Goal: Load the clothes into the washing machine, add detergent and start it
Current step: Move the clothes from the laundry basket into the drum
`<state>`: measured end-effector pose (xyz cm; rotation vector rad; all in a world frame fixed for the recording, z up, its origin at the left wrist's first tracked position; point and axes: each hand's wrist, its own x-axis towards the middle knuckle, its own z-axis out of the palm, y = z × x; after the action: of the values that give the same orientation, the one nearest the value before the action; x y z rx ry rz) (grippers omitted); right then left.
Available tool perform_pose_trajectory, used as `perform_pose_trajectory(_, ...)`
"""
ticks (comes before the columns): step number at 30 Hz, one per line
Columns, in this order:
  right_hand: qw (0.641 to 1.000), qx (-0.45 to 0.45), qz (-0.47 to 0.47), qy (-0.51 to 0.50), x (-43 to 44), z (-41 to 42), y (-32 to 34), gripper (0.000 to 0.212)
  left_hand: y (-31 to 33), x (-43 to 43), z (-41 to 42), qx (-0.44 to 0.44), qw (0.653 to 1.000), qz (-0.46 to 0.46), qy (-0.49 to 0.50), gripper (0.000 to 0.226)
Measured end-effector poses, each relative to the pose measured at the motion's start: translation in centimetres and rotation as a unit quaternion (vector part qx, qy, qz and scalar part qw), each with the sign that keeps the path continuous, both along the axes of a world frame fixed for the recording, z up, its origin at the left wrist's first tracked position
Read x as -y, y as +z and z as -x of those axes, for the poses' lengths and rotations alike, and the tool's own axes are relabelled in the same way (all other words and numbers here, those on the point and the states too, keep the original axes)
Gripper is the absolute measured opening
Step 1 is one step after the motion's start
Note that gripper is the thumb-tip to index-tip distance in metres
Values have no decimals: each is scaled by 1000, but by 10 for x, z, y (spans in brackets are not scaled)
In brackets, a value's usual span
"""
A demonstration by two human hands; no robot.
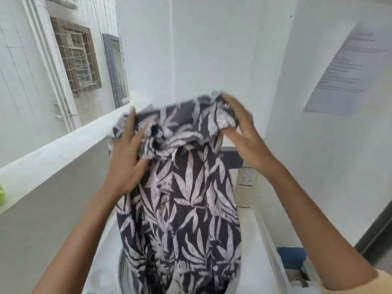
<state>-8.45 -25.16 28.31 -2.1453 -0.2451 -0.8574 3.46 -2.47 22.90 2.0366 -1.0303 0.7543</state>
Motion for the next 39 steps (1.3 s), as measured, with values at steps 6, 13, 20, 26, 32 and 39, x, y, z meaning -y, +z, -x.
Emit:
perform_pose_trajectory(6,911,-407,-67,11,42,-10,-205,71,-167,-3,-35,-347,890,-292,-37,83)
perform_pose_trajectory(13,777,-564,-275,-51,62,72,-284,44,-237,8,-5,-458,764,-452,-52,41)
perform_pose_trajectory(20,768,-391,-466,-200,129,144,-279,17,-211,114,41,-459,780,-403,-133,36)
perform_pose_trajectory(26,713,-281,-543,-342,198,220,-294,20,-184,257,110,-432,757,-369,-322,32)
perform_pose_trajectory(32,641,-291,-579,-411,270,282,-353,19,-218,405,186,-440,672,-465,-372,36)
perform_pose_trajectory(39,539,-379,-619,-427,327,305,-489,16,-377,514,210,-505,627,-563,-188,35)
